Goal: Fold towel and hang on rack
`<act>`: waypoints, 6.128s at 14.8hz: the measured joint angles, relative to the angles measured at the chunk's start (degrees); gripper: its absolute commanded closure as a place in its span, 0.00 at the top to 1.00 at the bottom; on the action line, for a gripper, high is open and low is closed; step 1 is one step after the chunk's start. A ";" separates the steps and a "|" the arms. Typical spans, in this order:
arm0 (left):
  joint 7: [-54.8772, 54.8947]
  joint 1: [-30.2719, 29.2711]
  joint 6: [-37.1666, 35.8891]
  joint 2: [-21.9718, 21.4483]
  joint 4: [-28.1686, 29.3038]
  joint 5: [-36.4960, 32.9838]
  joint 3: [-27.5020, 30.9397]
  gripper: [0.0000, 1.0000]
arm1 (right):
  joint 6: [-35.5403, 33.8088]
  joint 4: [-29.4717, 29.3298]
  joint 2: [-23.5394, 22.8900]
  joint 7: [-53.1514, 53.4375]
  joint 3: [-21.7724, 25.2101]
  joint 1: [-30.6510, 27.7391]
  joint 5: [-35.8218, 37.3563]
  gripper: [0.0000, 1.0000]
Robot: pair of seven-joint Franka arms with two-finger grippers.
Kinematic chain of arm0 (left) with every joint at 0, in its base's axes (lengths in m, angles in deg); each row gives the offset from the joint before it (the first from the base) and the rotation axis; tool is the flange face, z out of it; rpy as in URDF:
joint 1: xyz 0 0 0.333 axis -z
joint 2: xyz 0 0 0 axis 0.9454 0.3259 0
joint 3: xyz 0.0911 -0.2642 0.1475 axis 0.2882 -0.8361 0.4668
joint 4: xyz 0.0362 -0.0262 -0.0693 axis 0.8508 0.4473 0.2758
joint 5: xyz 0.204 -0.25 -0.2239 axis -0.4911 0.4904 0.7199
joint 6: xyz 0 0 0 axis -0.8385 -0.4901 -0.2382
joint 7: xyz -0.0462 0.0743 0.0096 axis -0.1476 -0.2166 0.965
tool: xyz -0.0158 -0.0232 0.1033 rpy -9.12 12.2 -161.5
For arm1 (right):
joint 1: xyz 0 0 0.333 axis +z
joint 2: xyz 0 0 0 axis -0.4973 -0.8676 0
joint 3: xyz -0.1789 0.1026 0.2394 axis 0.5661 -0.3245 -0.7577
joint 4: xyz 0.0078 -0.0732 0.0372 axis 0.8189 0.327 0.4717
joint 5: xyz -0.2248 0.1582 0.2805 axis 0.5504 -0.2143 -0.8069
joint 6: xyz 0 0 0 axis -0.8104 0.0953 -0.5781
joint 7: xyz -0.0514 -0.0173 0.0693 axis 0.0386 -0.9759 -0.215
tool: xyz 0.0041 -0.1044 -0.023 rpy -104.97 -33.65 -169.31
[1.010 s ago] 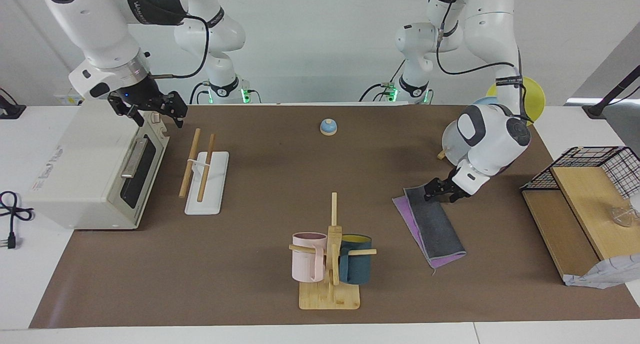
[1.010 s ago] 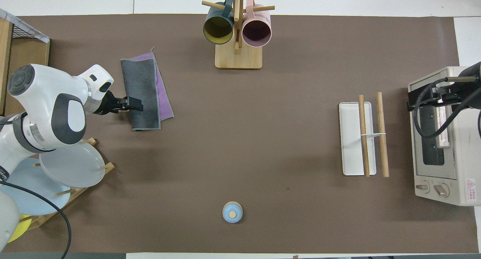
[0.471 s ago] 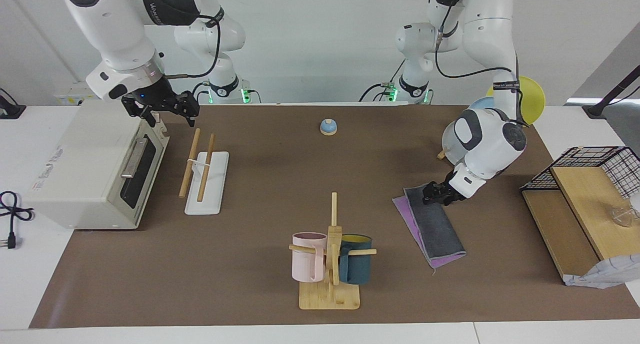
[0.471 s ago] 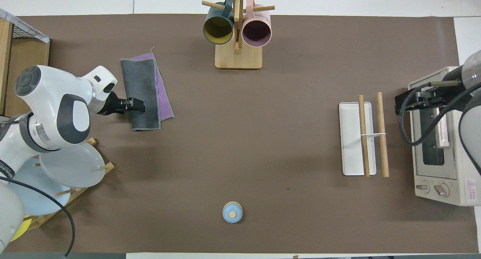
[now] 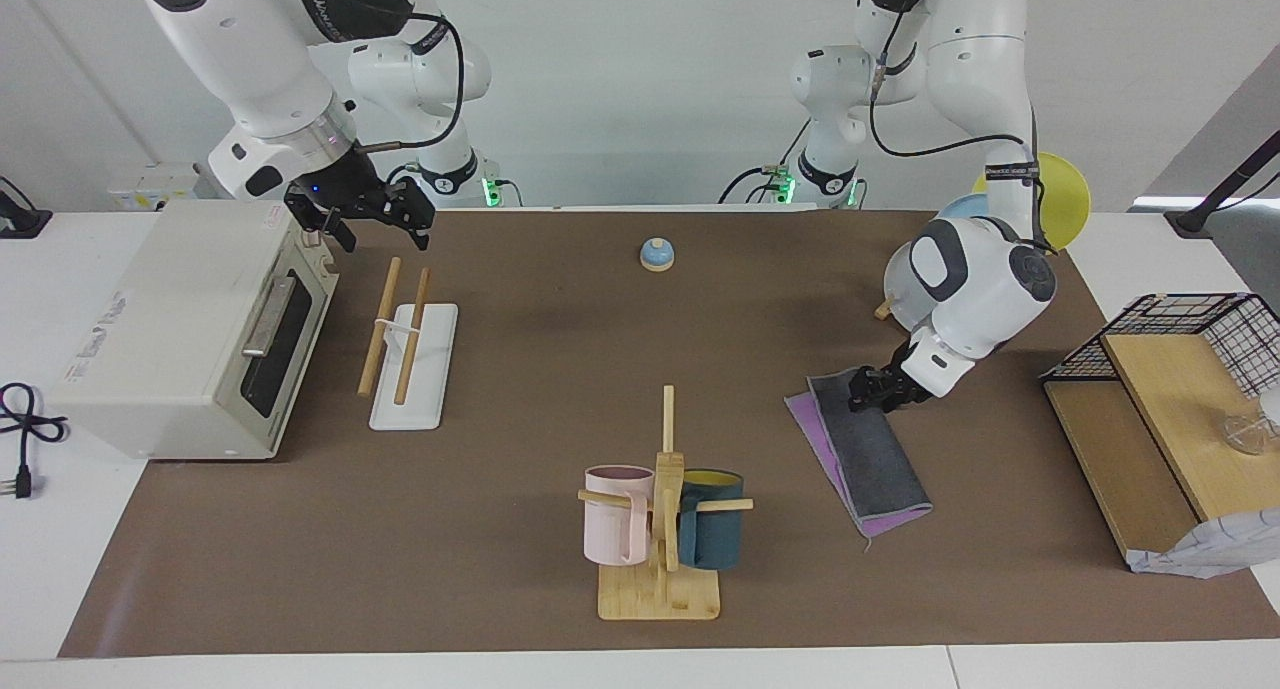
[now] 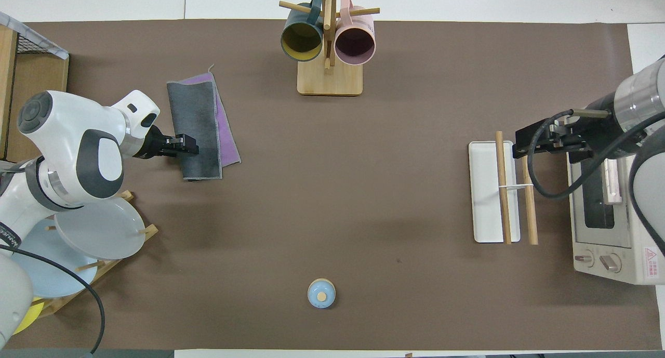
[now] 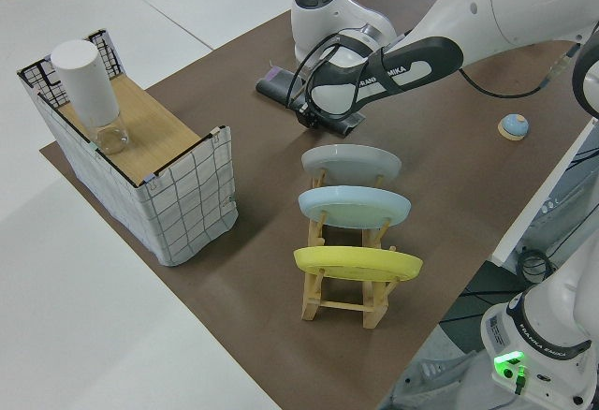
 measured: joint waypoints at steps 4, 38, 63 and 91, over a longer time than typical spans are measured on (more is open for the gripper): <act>-0.01 0.00 0.02 0.02 0.04 1.51 -0.03 0.13 | 10.28 4.60 0.77 7.59 -0.12 3.02 -7.26 1.00; -96.35 1.45 -22.98 -13.85 -17.19 10.06 -10.86 0.00 | 58.52 18.68 -2.35 77.57 -0.42 25.93 -35.34 1.00; -115.50 8.08 -14.50 -15.61 -13.37 11.26 -11.59 0.00 | 61.30 17.96 -4.61 76.63 -0.41 29.79 -35.34 0.00; -50.53 -9.16 -14.24 -20.00 -4.01 3.39 -10.11 1.00 | 15.56 18.49 0.30 0.61 0.94 0.29 -4.95 0.00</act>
